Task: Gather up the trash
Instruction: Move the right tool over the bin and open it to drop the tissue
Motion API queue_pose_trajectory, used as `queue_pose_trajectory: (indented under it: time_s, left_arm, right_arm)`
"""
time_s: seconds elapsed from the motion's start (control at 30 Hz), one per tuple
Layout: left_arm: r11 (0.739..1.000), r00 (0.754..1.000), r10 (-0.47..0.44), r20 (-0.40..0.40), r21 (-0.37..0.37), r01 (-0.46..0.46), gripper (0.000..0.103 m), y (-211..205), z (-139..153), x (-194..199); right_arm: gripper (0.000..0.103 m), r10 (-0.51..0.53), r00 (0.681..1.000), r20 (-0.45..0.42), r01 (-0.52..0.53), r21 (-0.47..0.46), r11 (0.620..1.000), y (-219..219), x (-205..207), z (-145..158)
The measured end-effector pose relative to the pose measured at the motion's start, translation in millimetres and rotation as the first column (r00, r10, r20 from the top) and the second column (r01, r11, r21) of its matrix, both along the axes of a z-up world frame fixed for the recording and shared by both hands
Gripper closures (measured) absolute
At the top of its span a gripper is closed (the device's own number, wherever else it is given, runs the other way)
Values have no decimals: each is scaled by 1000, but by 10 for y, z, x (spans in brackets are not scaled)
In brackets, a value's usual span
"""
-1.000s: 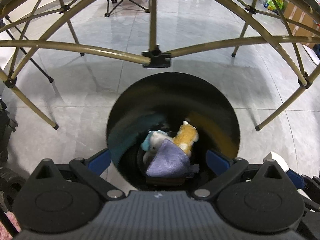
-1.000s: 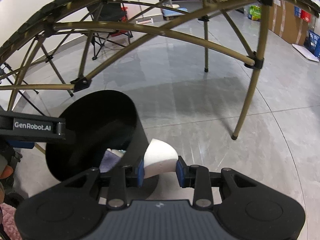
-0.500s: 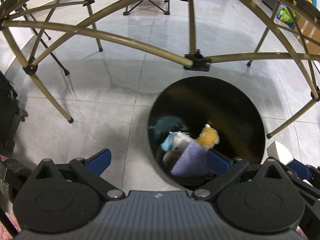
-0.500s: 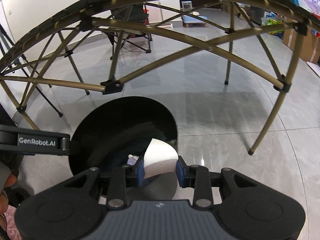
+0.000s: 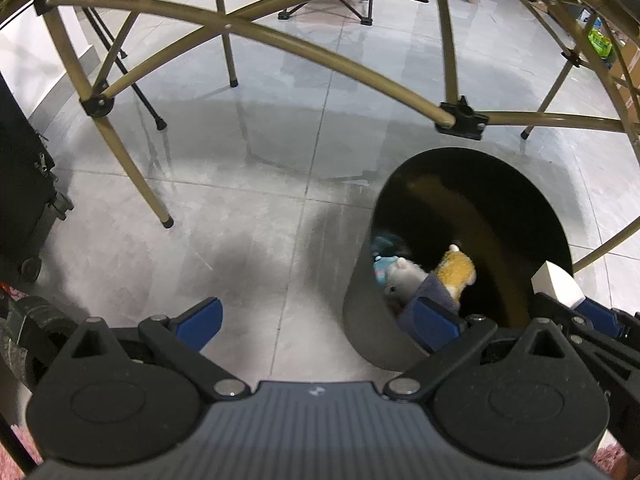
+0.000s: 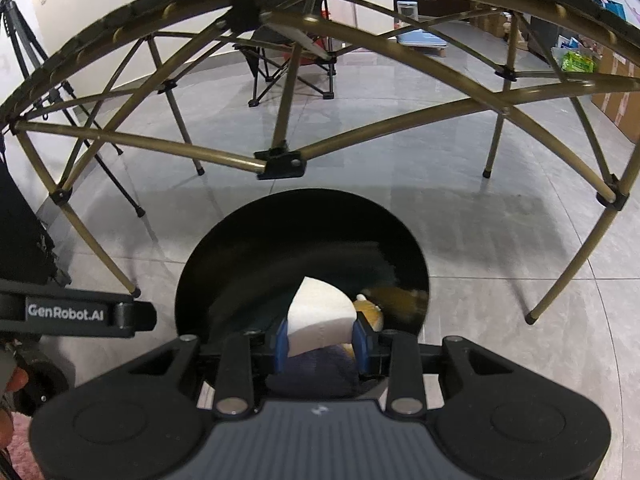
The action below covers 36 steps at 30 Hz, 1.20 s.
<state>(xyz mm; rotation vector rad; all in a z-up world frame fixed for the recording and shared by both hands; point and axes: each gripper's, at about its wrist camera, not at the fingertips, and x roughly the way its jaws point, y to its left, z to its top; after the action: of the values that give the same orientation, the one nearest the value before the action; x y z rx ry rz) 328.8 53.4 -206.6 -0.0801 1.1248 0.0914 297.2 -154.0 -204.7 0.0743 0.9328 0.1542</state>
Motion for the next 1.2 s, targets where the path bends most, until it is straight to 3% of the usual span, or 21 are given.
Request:
queue_pose_trajectory:
  time_s: [1.0, 1.2]
  left_arm:
    - [998, 997, 45, -58, 37, -42, 0, 341, -267, -33]
    - [998, 997, 44, -60, 37, -42, 0, 346, -271, -29]
  right_arm:
    - [71, 27, 998, -54, -28, -23, 999, 355, 180, -173]
    - [65, 29, 997, -68, -30, -16, 999, 350, 190, -189]
